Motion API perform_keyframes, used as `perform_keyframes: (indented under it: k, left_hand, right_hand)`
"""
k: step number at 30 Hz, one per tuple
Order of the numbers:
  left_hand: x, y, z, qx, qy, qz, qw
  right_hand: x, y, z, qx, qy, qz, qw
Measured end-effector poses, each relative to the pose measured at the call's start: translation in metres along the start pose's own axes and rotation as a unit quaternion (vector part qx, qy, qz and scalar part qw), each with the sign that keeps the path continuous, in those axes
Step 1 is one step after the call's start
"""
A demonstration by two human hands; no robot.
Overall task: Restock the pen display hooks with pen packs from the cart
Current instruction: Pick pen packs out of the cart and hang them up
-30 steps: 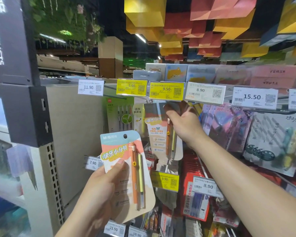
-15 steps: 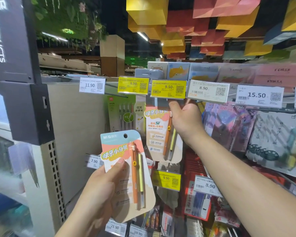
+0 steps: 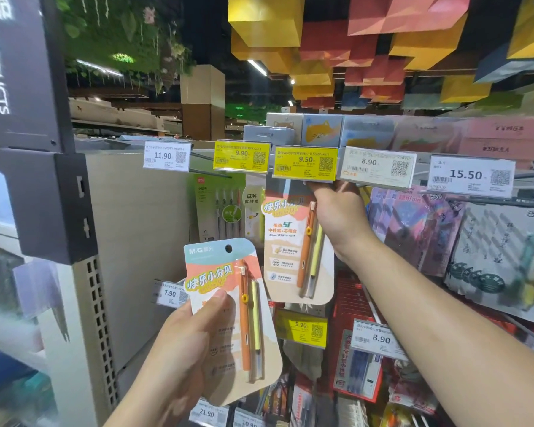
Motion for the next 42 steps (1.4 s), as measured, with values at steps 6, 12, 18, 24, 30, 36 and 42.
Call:
perform_keyframes:
  k: [6,12,18,24,30,36,42]
  left_hand:
    - [-0.001,-0.002,0.001,0.006,-0.009,0.003,1.0]
    - [-0.005,-0.002,0.003,-0.003,-0.013,0.02,1.0]
    - [-0.012,-0.001,0.004,-0.007,-0.012,0.022,1.0]
    - [-0.019,-0.002,0.009,0.0,-0.019,0.011,1.0]
    - [-0.014,-0.005,0.013,0.008,0.004,0.005,1.0]
    - [-0.003,-0.004,0.013,0.012,0.024,-0.005,1.0]
    - [0.011,-0.002,0.015,0.012,0.046,-0.015,0.999]
  right_hand:
    - [-0.003,-0.024,0.023,0.056,-0.015,-0.033,0.998]
    - [-0.005,-0.017,0.041,0.034,-0.074,-0.094,0.992]
    - [-0.001,-0.023,0.053,0.029,-0.093,-0.106,0.99]
    - [0.0,-0.025,0.054,0.017,-0.111,-0.106,0.988]
    - [-0.007,-0.023,0.049,0.013,-0.135,-0.102,0.986]
    - [-0.012,-0.023,0.012,-0.09,-0.13,-0.115,0.981]
    - [-0.008,-0.027,-0.035,-0.18,-0.117,-0.11,0.97]
Point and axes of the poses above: each hand's wrist, its own z-axis towards the middle knuckle, its own x-axis out of the palm, y = z × x, the point moved 8 cm from there along z, towards the middle knuckle, and after that the axes turned 8 degrees about x, right-handed, at the moved point
